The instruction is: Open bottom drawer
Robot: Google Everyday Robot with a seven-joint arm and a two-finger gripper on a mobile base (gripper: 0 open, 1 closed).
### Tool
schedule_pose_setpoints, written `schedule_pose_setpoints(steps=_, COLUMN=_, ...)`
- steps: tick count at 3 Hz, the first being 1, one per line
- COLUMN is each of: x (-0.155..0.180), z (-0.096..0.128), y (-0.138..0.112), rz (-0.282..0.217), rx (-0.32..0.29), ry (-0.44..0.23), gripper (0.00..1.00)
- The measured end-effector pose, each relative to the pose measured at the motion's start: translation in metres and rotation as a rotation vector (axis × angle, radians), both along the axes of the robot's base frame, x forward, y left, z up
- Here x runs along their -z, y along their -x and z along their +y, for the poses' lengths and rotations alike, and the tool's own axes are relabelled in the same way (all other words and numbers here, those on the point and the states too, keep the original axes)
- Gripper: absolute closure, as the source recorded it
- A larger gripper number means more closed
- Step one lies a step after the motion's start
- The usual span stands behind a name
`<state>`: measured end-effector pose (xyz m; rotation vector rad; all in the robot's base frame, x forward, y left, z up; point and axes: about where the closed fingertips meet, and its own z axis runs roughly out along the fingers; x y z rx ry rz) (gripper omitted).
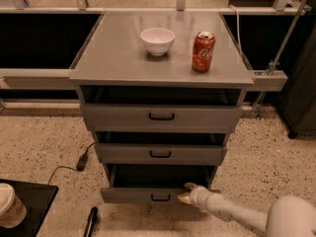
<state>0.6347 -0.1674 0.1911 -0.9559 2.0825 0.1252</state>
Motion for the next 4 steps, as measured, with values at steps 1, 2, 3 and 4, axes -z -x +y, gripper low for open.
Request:
schedule_pose_setpoints(steps=1, x=0.0016, z=0.0035, y=0.0088, rz=-0.005, rx=-0.005, ry=-0.002, gripper=1.0)
schedule_pose_setpoints(steps=2, x=-0.0002, z=0.0028, y=0.009, rz=-0.005, rx=-0.005, ry=-0.002, gripper=1.0)
schedule_pose_setpoints(steps=3, x=0.0009, z=0.0025, y=0.0159, rz=-0.007, rx=-0.002, ry=-0.012, gripper=1.0)
schedule_pose_setpoints(steps=4, x=-0.0008, z=0.0024, y=0.016, rz=-0.007, rx=-0.002, ry=-0.012, gripper=1.0)
